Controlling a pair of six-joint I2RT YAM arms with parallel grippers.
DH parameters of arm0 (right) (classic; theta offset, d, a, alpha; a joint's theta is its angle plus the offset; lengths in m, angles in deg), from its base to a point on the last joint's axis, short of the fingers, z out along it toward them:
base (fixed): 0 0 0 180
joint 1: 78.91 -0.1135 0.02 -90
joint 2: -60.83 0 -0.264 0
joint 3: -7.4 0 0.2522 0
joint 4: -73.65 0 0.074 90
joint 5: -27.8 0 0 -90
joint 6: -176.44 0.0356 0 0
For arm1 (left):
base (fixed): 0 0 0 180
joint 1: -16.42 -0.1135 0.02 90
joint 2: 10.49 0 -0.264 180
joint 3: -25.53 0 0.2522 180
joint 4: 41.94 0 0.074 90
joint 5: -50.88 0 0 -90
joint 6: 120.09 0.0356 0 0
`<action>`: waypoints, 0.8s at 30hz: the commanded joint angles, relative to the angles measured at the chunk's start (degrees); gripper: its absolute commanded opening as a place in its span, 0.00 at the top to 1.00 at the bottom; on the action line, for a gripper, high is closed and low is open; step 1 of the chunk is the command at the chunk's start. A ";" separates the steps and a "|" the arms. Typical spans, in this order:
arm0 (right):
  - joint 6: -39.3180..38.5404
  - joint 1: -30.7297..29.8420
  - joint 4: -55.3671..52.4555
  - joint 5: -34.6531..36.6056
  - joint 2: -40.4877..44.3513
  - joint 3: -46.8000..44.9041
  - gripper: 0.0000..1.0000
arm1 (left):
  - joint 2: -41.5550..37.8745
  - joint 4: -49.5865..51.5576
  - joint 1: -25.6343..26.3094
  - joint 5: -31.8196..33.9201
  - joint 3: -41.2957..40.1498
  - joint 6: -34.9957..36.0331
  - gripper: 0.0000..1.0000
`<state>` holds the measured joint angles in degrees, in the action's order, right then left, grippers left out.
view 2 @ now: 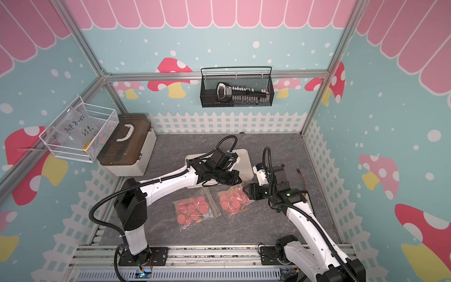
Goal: Pour cookies out of the ziploc bag
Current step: Open the ziploc bag at the center of the board.
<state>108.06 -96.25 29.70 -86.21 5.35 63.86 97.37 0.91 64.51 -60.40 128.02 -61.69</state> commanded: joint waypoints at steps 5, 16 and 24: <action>-2.07 -3.39 3.99 1.45 -3.76 1.09 0.41 | 0.26 -0.47 -0.28 -1.31 2.08 1.62 1.00; -2.47 -4.52 7.41 3.11 -6.51 -0.20 0.53 | 0.08 -0.37 -0.37 -1.55 2.16 1.90 1.00; -2.47 -4.80 9.84 2.54 -8.30 -0.97 0.59 | -0.10 0.37 -0.37 -1.31 2.77 2.33 1.00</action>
<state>106.51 -100.43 37.76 -83.22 -2.15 63.67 97.41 1.19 64.49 -61.06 128.69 -60.66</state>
